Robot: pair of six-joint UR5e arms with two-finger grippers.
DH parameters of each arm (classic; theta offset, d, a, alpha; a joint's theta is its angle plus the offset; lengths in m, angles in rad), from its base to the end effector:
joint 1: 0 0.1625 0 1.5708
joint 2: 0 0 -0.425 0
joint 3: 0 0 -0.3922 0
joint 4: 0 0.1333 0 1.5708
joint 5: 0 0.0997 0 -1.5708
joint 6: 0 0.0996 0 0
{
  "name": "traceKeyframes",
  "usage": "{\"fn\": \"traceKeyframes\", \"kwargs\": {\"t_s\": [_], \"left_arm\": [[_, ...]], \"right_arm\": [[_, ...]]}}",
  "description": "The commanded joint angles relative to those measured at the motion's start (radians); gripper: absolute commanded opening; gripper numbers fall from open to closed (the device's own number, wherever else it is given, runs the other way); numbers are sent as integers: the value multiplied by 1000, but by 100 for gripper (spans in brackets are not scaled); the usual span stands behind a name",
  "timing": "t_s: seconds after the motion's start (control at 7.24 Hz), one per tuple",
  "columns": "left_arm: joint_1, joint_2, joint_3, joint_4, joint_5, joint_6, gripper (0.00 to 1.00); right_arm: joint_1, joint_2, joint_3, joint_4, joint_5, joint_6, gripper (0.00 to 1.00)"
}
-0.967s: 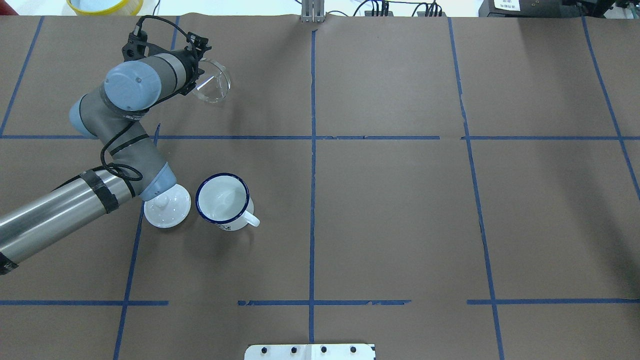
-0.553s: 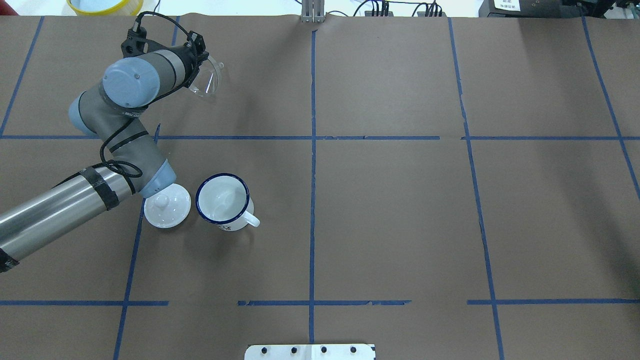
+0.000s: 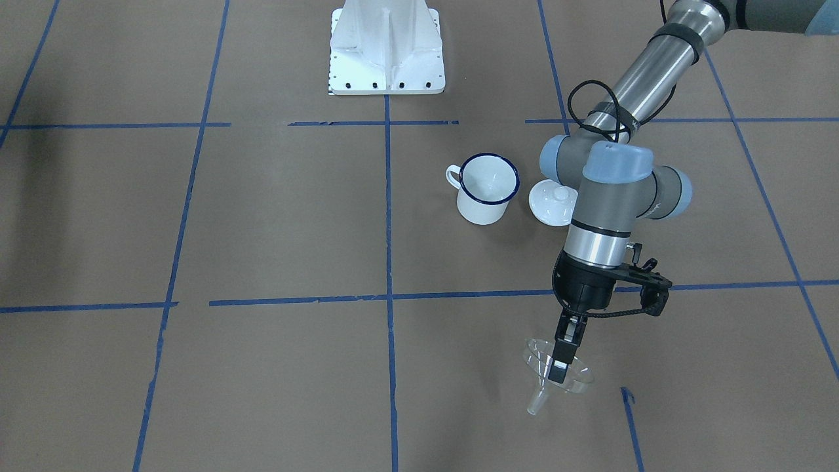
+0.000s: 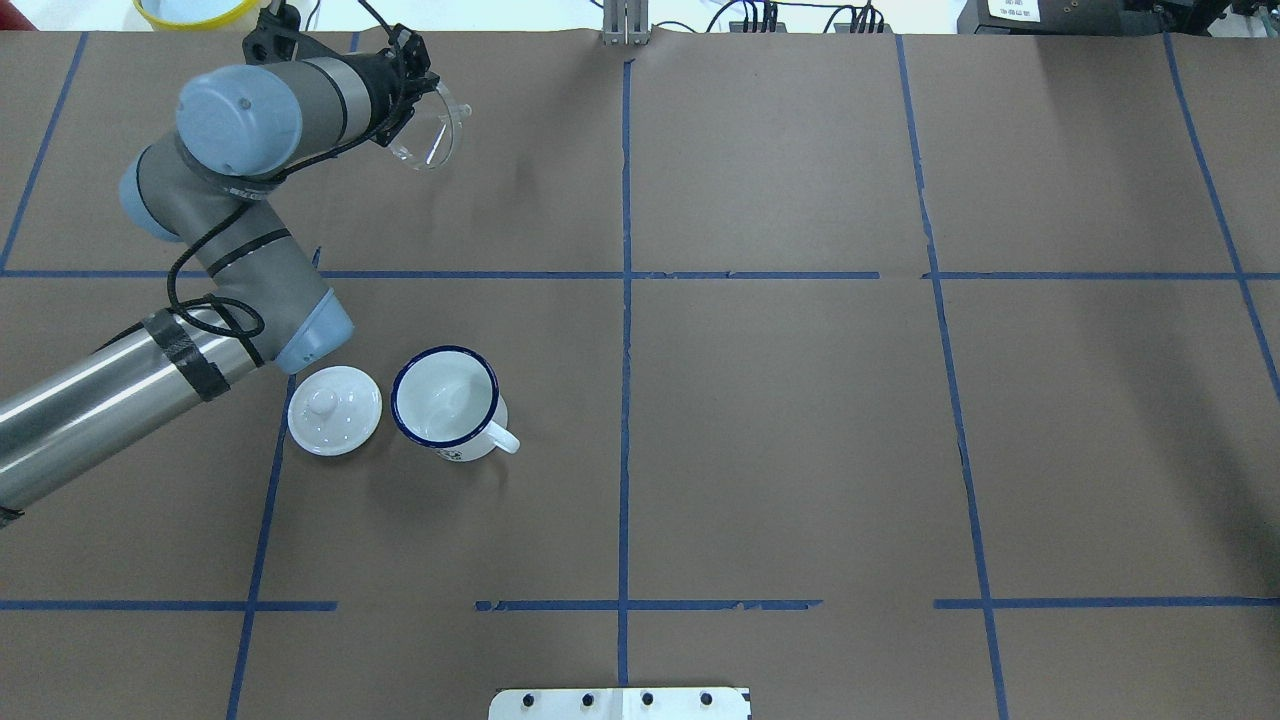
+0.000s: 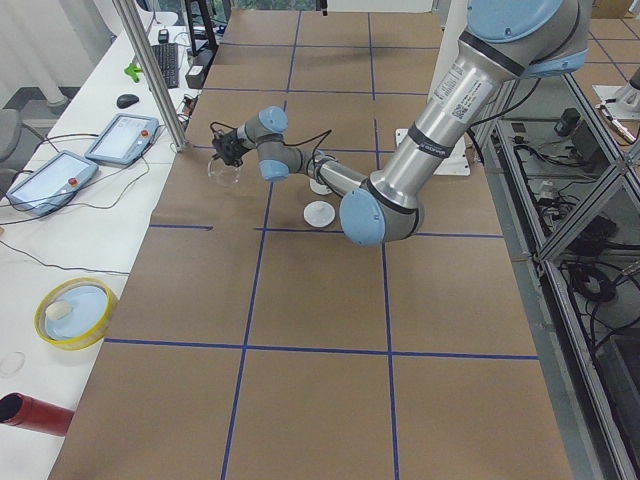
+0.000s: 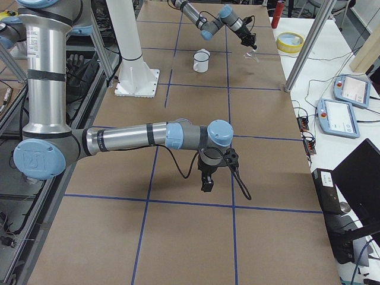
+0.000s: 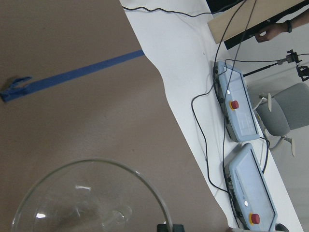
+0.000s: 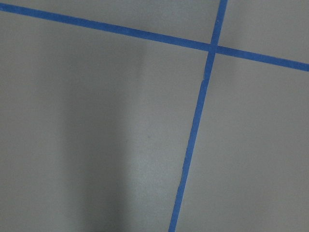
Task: Place funnel on cup
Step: 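Lift the glass funnel and carry it over the white mug with the left gripper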
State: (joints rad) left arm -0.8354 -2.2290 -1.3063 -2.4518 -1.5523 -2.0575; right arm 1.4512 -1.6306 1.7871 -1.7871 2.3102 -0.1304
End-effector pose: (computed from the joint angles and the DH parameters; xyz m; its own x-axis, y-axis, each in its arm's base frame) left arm 0.4006 -0.6442 0.2820 -0.1793 -0.4988 -0.8479 0.7574 0.4801 -0.4426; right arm 0.0112 -0.4618 0.6050 0.7166 -0.1766 0.6747 0.2141 0.9764 0.0282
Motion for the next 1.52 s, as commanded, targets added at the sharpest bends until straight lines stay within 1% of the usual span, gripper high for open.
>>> {"fn": "traceKeyframes", "kwargs": {"t_s": [0.0,0.28,0.41,0.55,0.69,0.83,0.97,1.11,1.38], "left_arm": [[-24,3,-263,306,-139,109,0],[-22,-9,-542,755,-233,306,0],[-21,-33,-642,995,-268,410,0],[-19,-76,-678,1169,-287,483,0],[-8,-127,-676,1308,-329,552,0],[34,-138,-671,1397,-331,639,0],[68,-138,-635,1416,-333,708,0],[108,-141,-564,1415,-334,743,0],[191,-141,-541,1407,-336,740,0]], "right_arm": [[0,0,0,0,0,0,100],[0,0,0,0,0,0,100],[0,0,0,0,0,0,100],[0,0,0,0,0,0,100],[0,0,0,0,0,1,100],[0,0,0,0,0,0,100],[0,0,0,0,0,0,100],[0,0,0,0,0,0,100],[0,0,0,0,0,0,100]]}}
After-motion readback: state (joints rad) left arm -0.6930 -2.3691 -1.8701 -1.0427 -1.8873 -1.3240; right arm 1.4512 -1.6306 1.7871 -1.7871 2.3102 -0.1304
